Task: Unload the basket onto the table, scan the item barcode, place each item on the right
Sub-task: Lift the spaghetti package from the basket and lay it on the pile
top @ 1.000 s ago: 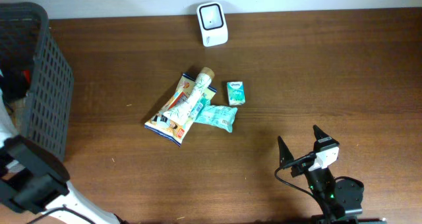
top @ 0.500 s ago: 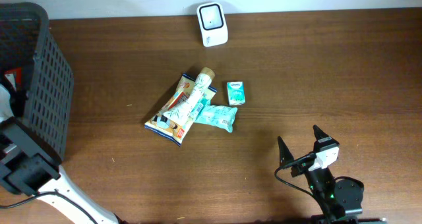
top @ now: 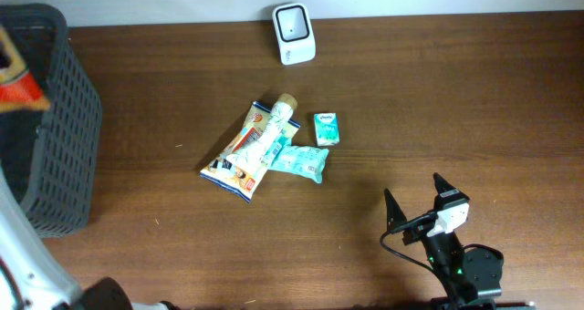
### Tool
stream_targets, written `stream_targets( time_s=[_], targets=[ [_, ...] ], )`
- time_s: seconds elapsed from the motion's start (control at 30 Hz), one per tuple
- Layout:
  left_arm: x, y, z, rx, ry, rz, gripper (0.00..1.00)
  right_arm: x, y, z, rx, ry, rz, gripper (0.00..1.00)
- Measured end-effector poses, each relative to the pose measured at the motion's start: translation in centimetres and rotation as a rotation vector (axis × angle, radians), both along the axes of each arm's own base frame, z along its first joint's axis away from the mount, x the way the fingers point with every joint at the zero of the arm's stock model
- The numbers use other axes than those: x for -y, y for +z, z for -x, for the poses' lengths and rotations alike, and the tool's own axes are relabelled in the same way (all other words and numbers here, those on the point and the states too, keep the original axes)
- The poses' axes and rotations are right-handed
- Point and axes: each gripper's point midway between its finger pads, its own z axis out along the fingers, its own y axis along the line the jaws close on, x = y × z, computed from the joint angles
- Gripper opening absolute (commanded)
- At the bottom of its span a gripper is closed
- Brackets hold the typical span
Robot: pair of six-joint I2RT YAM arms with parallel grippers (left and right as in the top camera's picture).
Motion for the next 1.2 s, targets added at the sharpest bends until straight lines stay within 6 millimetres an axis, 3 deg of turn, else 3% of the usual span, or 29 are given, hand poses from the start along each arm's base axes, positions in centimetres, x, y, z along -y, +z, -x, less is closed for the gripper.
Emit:
stream_targets(
  time_s=[0.07,0.1,0.13,0.23,0.27,0.33,0.4,0.47,0.53,0.6,0.77,0.8,0.83,0.87,0.97,1.03,1.1,1.17,1.2],
  targets=[
    [4.5,3.7,0.5,0.094,-0.088,-0.039,0.00,0.0,0.0,0.0,0.000,0.000,0.000,0.99],
    [6.8,4.7,1.3,0.107,-0.129,-0.042,0.00,0.0,0.0,0.0,0.000,0.000,-0.001,0.99],
    [8.8,4.3,1.8,0.078,-0.163,-0.027,0.00,0.0,0.0,0.0,0.000,0.000,-0.001,0.99],
    [16.8,-1.9,1.7,-0.165,-0.351,0.064,0.00,0.0,0.0,0.0,0.000,0.001,-0.001,0.99],
    [19.7,-4.9,1.5,-0.280,-0.422,0.094,0.00,0.0,0.0,0.0,0.000,0.000,0.000,0.99],
    [25.0,-13.4,-0.3,-0.560,-0.541,0.143,0.00,0.0,0.0,0.0,0.000,0.000,0.000,0.99],
    [26.8,-19.4,-0.7,-0.756,-0.564,0.167,0.00,0.0,0.0,0.0,0.000,0.000,0.000,0.99],
    [29.5,-26.8,-0.9,-0.975,-0.599,0.178,0.00,0.0,0.0,0.0,0.000,0.000,0.000,0.99],
    [31.5,-30.8,-0.3,-1.094,-0.628,0.172,0.00,0.0,0.0,0.0,0.000,0.000,0.000,0.99],
    [30.9,-32.6,0.5,-1.175,-0.596,0.146,0.00,0.0,0.0,0.0,0.000,0.000,0.000,0.99],
    [29.3,-35.6,1.7,-1.266,-0.540,0.100,0.02,0.0,0.0,0.0,0.000,0.000,0.000,0.99],
    [29.3,-36.6,1.8,-1.269,-0.542,0.105,0.13,0.0,0.0,0.0,0.000,0.000,0.000,0.99],
    [29.5,-37.6,2.2,-1.279,-0.551,0.132,0.45,0.0,0.0,0.0,0.000,0.000,-0.001,0.99],
    [29.8,-38.0,2.5,-1.285,-0.560,0.159,0.59,0.0,0.0,0.0,0.000,0.000,0.000,0.99],
    [31.0,-38.3,3.3,-1.303,-0.597,0.219,0.92,0.0,0.0,0.0,0.000,0.000,0.000,0.99],
    [31.2,-38.1,3.3,-1.301,-0.599,0.230,1.00,0.0,0.0,0.0,0.000,0.000,0.000,0.99],
    [31.6,-36.2,1.8,-1.239,-0.617,0.233,0.99,0.0,0.0,0.0,0.000,0.000,0.000,0.99],
    [32.0,-30.4,-1.0,-1.062,-0.643,0.215,1.00,0.0,0.0,0.0,0.000,0.000,0.000,0.99],
    [31.8,-28.4,-1.5,-1.007,-0.644,0.207,1.00,0.0,0.0,0.0,0.000,0.000,0.000,0.99]
  ],
)
